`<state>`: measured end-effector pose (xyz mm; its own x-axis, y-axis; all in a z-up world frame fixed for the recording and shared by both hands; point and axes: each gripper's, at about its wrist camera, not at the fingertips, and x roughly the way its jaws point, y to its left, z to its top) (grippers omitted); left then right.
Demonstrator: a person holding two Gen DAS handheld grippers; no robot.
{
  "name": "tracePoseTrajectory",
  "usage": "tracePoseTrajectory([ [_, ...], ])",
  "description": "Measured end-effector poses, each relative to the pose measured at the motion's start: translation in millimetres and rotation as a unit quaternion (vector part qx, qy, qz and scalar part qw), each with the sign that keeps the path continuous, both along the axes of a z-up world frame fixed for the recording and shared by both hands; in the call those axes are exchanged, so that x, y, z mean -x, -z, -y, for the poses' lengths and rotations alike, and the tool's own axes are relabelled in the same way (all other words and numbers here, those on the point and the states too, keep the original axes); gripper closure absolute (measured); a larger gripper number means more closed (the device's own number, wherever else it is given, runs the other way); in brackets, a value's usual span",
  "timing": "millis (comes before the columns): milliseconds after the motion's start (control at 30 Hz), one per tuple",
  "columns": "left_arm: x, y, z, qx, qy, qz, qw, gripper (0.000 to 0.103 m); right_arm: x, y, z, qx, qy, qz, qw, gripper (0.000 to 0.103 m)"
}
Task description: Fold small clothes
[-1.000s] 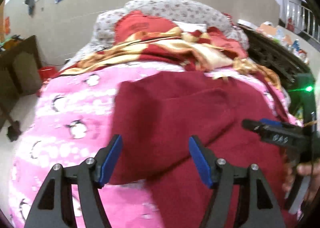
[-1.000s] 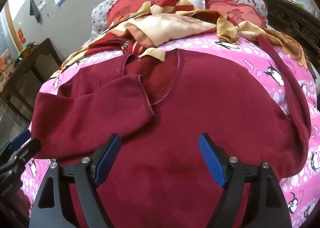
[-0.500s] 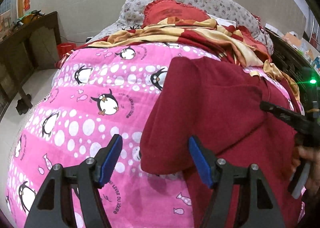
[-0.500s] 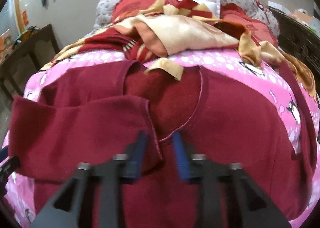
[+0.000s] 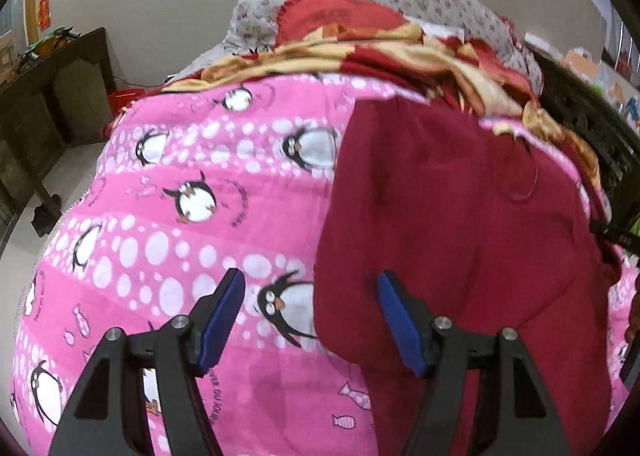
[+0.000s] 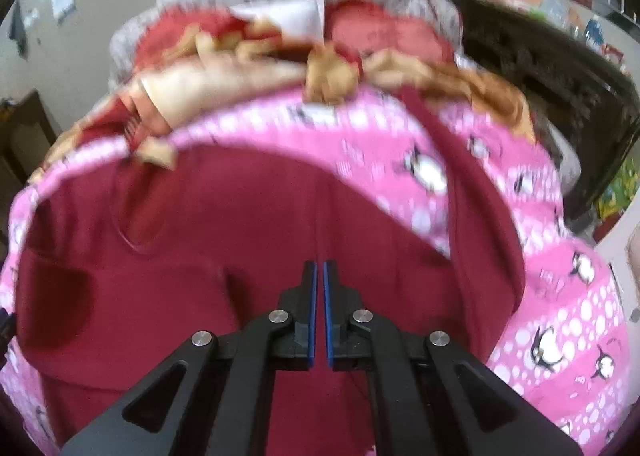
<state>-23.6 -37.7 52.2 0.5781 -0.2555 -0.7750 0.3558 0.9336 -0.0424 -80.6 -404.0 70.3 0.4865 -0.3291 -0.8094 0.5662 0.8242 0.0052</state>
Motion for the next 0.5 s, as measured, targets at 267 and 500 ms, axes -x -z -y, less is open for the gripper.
tracePoseTrajectory([
  [267, -9, 9, -11, 0.015, -0.02, -0.019, 0.9995, 0.03, -44, -43, -88, -0.062, -0.222, 0.114, 0.966, 0.038],
  [500, -11, 5, -14, 0.021, -0.022, -0.021, 0.9993, 0.03, -129, -17, -180, -0.106, -0.372, 0.047, 0.921, 0.043],
])
